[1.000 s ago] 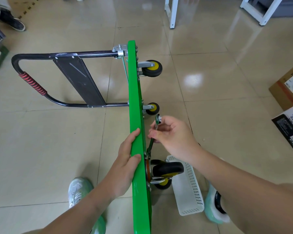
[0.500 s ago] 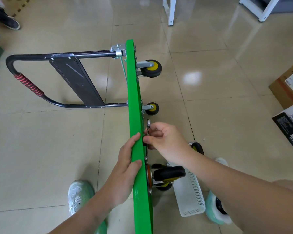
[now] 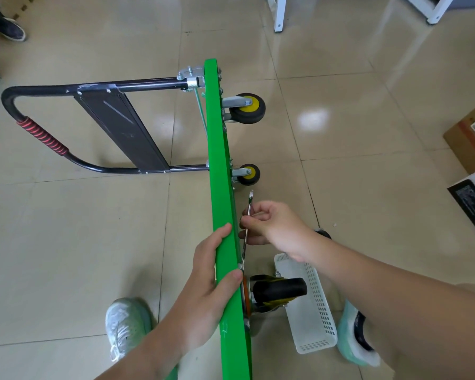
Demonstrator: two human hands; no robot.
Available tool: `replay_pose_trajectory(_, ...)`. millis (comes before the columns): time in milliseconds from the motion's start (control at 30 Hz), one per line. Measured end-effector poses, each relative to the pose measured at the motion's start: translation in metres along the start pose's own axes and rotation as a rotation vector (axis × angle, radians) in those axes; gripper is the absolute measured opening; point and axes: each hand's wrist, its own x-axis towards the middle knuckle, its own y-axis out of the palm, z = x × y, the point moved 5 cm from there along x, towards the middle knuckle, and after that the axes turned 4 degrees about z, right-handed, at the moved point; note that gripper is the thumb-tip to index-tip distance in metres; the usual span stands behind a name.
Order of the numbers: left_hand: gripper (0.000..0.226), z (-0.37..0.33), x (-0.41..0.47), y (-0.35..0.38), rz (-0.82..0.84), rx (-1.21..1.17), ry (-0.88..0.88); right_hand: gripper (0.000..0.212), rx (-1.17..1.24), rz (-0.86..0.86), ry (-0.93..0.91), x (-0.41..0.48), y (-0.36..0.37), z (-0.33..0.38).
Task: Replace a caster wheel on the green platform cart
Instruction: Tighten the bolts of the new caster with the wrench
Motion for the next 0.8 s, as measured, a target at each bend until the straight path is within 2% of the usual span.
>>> replay_pose_trajectory(167, 0.068, -0.001, 0.001, -0.001, -0.002, 0.008, -0.015, 0.026, 0.002, -0.071, 0.181, 0.016, -0.003, -0.017)
replay_pose_trajectory(267, 0.069, -0.003, 0.001, -0.002, 0.0, 0.04, -0.02, 0.026, 0.037, -0.118, 0.205, 0.018, -0.006, -0.012)
replay_pose_trajectory(433, 0.067, -0.006, -0.001, 0.0, -0.003, 0.038, -0.028, 0.003, 0.064, -0.223, 0.023, 0.008, -0.022, 0.02)
replay_pose_trajectory(600, 0.066, -0.006, -0.001, 0.0, -0.011, 0.031, -0.031, 0.015, 0.067, -0.11, -0.168, -0.029, -0.004, 0.047)
replay_pose_trajectory(800, 0.067, -0.006, -0.001, 0.0, -0.037, 0.021, -0.03, 0.023, -0.025, -0.038, -0.316, -0.062, 0.008, 0.039)
